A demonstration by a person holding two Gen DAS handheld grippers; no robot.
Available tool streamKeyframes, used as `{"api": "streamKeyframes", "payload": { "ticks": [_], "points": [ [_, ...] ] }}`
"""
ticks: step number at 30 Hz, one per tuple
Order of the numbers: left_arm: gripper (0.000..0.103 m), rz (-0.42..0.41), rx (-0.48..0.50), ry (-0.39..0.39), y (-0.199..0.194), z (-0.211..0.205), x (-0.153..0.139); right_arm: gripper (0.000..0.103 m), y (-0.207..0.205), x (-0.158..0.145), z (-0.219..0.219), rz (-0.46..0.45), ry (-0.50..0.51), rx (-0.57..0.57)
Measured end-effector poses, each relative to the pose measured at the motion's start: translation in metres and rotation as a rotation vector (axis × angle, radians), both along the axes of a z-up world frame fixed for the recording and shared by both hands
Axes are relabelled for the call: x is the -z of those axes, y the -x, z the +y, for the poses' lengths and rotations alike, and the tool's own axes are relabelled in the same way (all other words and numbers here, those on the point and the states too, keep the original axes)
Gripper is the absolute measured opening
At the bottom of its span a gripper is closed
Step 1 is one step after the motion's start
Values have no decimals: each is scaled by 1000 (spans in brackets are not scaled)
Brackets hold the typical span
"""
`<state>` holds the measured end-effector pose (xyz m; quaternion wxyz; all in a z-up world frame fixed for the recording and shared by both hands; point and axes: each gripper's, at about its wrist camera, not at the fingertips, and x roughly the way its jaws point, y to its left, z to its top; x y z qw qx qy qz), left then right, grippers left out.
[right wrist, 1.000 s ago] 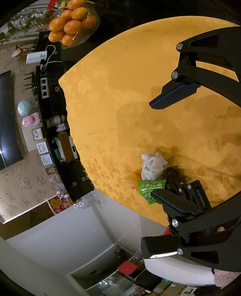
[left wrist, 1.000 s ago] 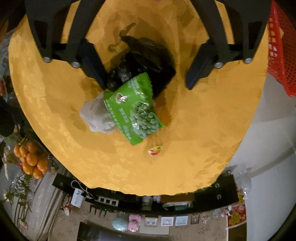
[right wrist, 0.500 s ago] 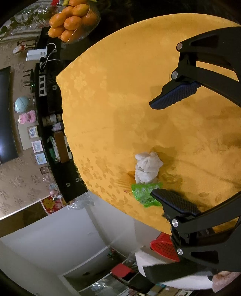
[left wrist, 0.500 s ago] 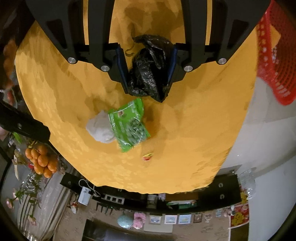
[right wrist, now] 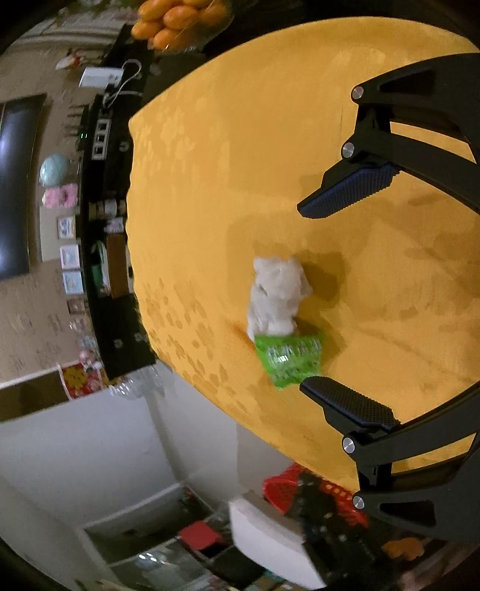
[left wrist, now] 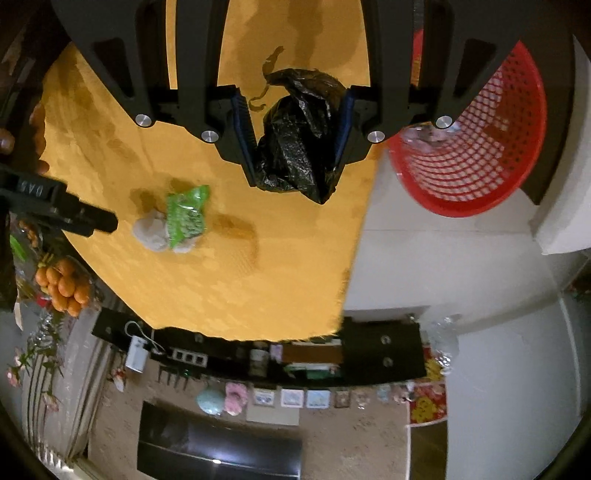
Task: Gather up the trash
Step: 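Carry the black bag toward the wastebasket with the left tool while the right tool approaches the green packet, then close the right tool on the green snack packet and lift it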
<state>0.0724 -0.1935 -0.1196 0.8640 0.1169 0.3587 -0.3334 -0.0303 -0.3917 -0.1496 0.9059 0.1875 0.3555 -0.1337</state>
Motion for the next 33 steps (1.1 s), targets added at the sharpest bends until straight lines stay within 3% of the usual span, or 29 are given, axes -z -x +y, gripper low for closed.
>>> {"api": "streamKeyframes", "payload": {
  "ticks": [20,29,33],
  "points": [
    [36,40,-95,67,-25,30,-5,84,-71,21,48,82,61,-167],
    [36,56,-113,67,-30,35,-4,71,-95,34,56,112,91,-168],
    [36,52,-108,64,-29,33,-5,54,-97,37,58,117,90,-192]
  ]
}}
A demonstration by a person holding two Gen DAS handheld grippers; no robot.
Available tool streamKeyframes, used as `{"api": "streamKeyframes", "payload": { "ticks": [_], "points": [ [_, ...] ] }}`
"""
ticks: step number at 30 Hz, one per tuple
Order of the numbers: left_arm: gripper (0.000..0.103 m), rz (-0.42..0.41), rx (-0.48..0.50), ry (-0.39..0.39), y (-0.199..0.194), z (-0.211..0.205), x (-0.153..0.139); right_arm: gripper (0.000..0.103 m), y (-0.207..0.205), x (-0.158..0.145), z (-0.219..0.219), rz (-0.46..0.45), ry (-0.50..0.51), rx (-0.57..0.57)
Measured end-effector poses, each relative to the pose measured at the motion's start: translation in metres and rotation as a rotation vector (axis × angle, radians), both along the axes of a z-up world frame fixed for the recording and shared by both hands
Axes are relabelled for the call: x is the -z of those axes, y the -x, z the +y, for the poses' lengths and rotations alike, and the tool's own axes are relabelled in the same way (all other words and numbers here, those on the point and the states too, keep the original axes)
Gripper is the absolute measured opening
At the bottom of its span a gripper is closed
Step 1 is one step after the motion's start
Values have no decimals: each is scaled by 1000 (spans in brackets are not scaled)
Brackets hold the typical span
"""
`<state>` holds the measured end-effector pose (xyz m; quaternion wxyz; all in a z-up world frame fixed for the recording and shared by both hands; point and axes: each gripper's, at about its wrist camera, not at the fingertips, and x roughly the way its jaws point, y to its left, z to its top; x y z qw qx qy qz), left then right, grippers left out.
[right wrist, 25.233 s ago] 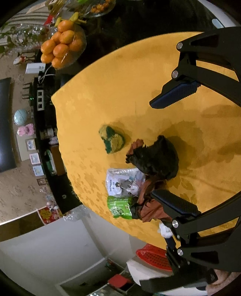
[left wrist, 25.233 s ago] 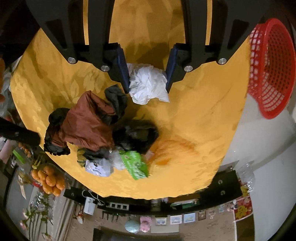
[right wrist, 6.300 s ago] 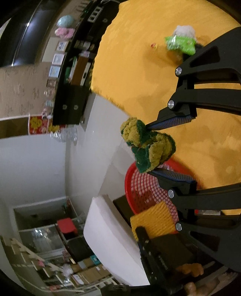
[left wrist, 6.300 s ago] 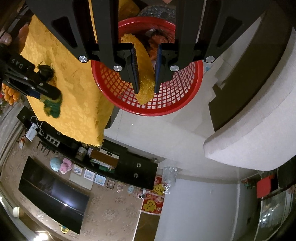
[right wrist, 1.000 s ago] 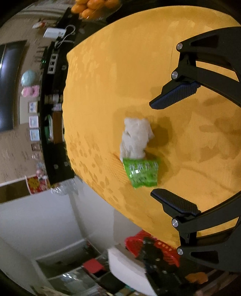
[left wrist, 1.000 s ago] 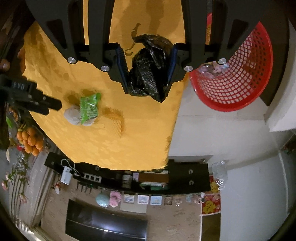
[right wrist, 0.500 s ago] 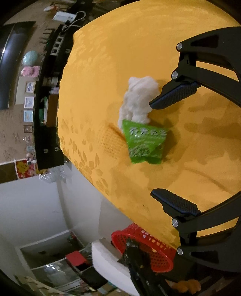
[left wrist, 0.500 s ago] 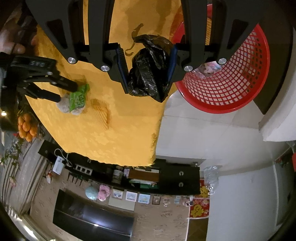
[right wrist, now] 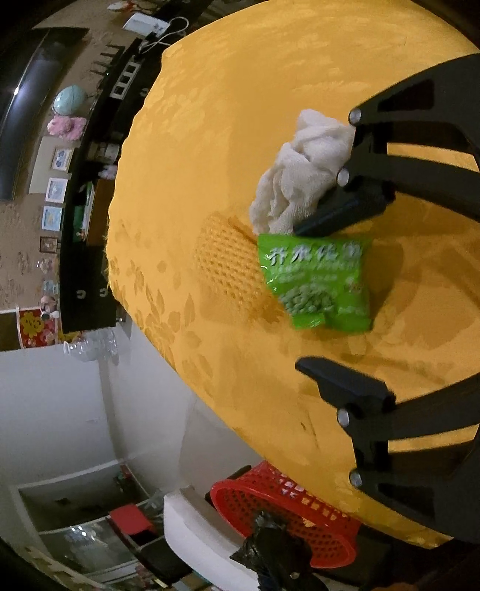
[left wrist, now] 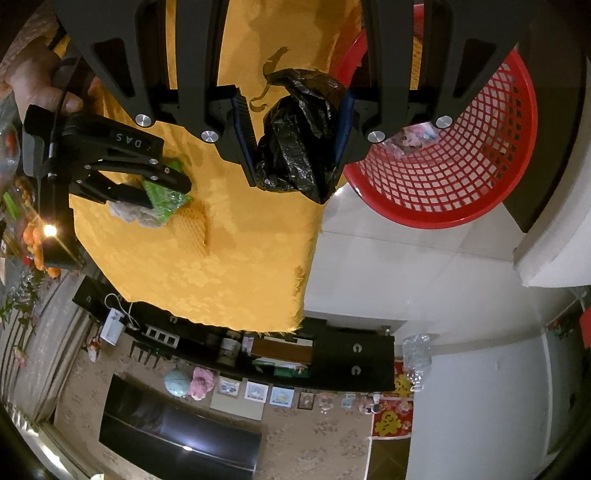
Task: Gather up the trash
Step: 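Close the right tool on the green snack packet and lift it, then carry the black bag and green packet over the red wastebasket with both tools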
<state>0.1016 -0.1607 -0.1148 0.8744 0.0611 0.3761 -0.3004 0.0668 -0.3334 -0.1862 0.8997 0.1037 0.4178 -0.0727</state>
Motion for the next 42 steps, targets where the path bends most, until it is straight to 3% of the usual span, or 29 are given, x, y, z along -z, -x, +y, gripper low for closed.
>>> {"api": "streamKeyframes", "payload": {
  "ticks": [3,14,28,42],
  "points": [
    [36,-4,2,-3,0,-2,-1,45,1,2,2,10,-2,-20],
    [36,-19,-17,-5,-1,2,-3,36,13,-5,1,-11,-33,-22],
    [36,-46,-39,-2,0,9,-11,35,32,-31,2,-82,-49,-17],
    [36,-101,-143,-36,2,45,-27,35,41,-45,6,-121,-39,-33]
  ]
}}
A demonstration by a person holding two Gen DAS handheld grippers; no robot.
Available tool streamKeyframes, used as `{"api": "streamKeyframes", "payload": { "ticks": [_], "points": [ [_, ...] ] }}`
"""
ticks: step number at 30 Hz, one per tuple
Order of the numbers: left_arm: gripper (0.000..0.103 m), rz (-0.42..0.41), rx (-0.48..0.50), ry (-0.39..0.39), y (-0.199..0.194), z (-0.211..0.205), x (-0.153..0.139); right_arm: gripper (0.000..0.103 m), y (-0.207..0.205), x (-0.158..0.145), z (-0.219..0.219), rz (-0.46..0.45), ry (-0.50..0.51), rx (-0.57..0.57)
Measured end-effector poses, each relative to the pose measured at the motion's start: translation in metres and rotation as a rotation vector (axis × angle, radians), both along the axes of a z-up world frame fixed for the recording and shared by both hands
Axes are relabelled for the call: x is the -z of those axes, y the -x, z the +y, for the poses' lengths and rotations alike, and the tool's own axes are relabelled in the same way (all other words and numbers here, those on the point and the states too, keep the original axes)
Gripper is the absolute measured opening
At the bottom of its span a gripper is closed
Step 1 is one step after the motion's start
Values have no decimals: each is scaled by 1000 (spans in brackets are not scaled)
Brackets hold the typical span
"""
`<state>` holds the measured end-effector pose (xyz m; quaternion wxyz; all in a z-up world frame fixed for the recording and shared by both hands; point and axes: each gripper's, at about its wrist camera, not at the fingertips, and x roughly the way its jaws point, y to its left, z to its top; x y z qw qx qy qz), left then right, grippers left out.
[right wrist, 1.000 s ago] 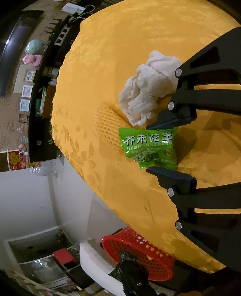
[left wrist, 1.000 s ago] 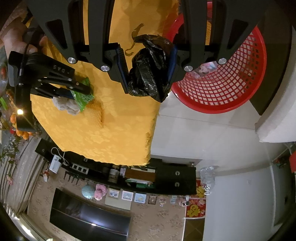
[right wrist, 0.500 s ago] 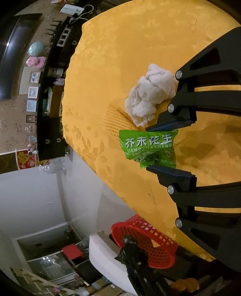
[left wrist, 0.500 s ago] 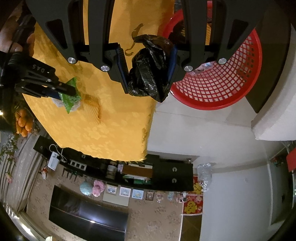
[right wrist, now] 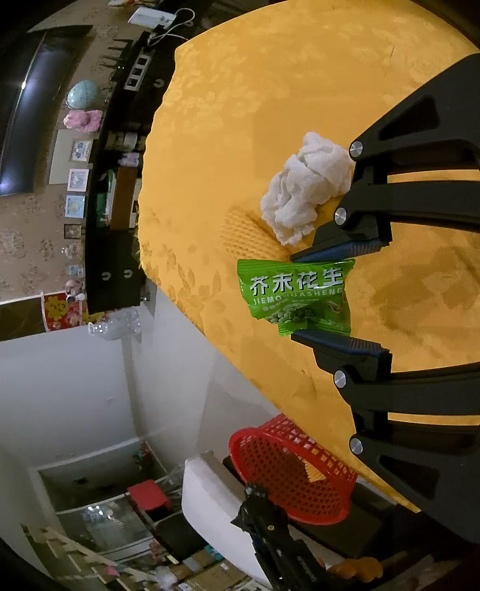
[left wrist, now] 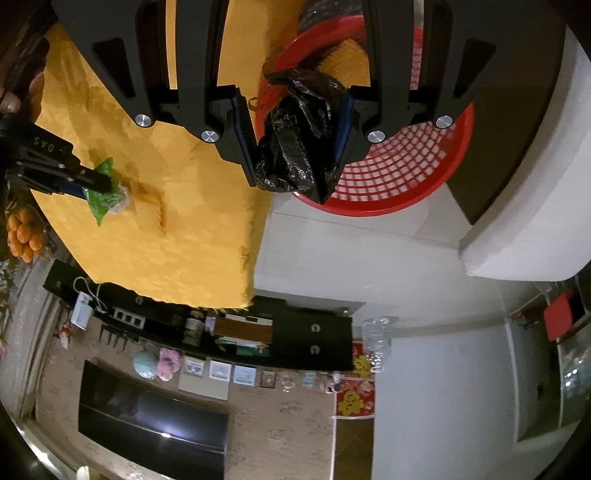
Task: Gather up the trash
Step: 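Carry the black bag and green packet over the red wastebasket with both tools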
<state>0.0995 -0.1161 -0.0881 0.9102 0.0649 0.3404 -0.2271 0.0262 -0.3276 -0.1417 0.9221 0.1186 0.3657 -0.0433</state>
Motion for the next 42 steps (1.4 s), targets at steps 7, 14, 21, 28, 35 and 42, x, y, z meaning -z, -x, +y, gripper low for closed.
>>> {"api": "streamKeyframes", "payload": {
  "ticks": [7,14,21,28,35,42],
  "points": [
    [36,-13,-54,-7,5,24,-9,35,6,-6,5,-15,-3,4],
    [36,-15,-118,-9,8,54,-12,35,17,-22,14,-47,0,0],
    [36,-2,-171,-6,1,74,-7,35,22,-31,29,-64,7,-24],
    [36,39,-203,15,-14,85,2,35,16,-25,44,-41,5,-51],
    [36,83,-200,12,-25,80,17,35,5,-24,61,-34,5,-90],
    [36,93,-207,-52,-25,74,29,35,-12,-20,78,-14,6,-131]
  ]
}}
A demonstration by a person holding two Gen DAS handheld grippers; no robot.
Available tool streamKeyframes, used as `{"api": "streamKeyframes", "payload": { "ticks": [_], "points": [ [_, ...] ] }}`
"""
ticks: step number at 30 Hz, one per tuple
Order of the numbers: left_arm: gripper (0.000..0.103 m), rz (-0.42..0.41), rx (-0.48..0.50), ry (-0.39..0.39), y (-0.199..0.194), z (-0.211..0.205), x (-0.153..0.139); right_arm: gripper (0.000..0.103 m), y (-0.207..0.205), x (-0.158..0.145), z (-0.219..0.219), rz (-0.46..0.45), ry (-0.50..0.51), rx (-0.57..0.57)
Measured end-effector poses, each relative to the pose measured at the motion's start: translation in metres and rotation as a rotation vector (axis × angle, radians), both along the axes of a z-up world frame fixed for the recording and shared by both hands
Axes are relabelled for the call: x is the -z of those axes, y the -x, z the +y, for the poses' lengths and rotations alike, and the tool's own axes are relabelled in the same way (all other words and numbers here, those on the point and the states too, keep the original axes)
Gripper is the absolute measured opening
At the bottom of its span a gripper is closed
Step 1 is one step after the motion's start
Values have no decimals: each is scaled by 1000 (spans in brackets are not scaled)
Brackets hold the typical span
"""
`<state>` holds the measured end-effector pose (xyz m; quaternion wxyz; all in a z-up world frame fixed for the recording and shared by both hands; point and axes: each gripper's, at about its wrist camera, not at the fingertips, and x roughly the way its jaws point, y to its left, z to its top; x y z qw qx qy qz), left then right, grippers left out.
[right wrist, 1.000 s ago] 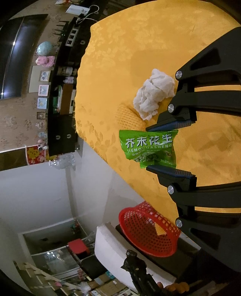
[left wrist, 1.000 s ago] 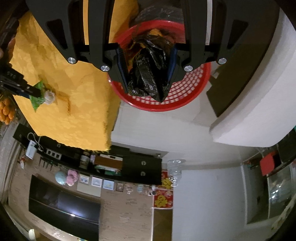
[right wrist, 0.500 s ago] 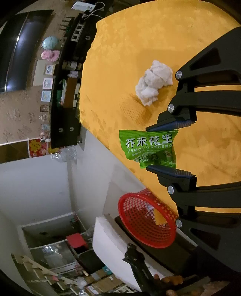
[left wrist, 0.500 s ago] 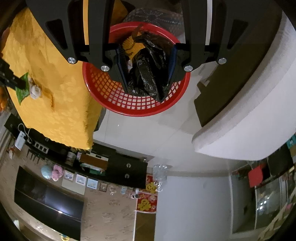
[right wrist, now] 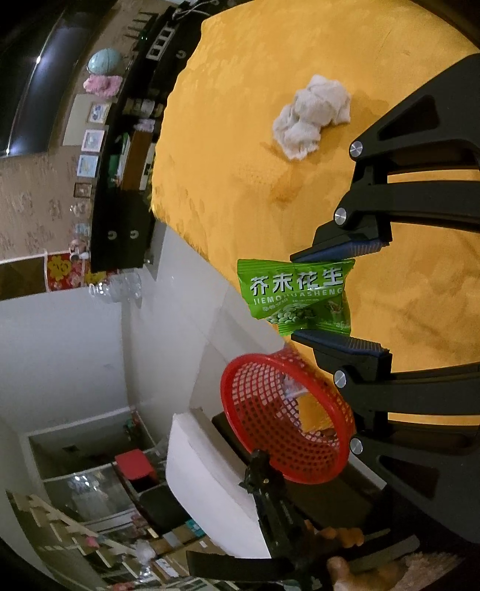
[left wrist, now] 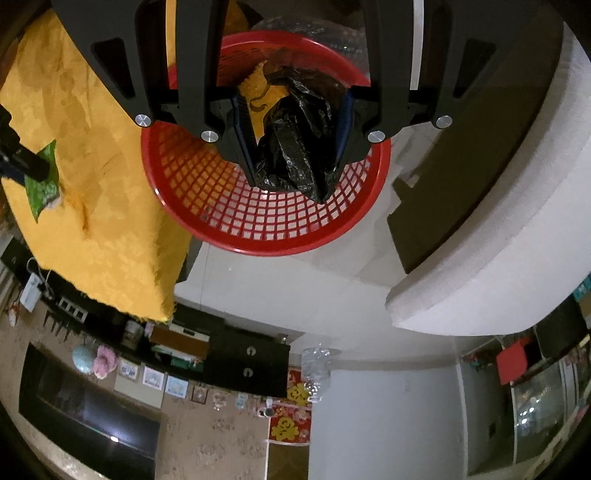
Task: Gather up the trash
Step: 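Carry the black bag and green packet over the red wastebasket with both tools, then open both tools to drop the black bag and green packet into the wastebasket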
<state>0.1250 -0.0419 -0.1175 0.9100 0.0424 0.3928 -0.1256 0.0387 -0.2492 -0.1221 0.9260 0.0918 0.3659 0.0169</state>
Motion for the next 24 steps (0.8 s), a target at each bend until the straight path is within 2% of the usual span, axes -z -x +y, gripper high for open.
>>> {"api": "streamKeyframes", "payload": {
  "ticks": [4,9,16,22,24],
  "points": [
    [40,26,-6,-2,-3,2,5,35,-12,2,15,8,7,-33],
    [64,41,-49,23,-5,13,5,35,-25,2,27,12,0,-57],
    [74,38,-91,69,-5,25,-3,35,-39,-1,45,9,-6,-90],
    [78,-40,-177,45,-2,39,-16,35,-53,-6,62,5,-37,-133],
    [78,-78,-213,4,-1,41,-20,35,-58,-6,70,8,-36,-150]
  ]
}}
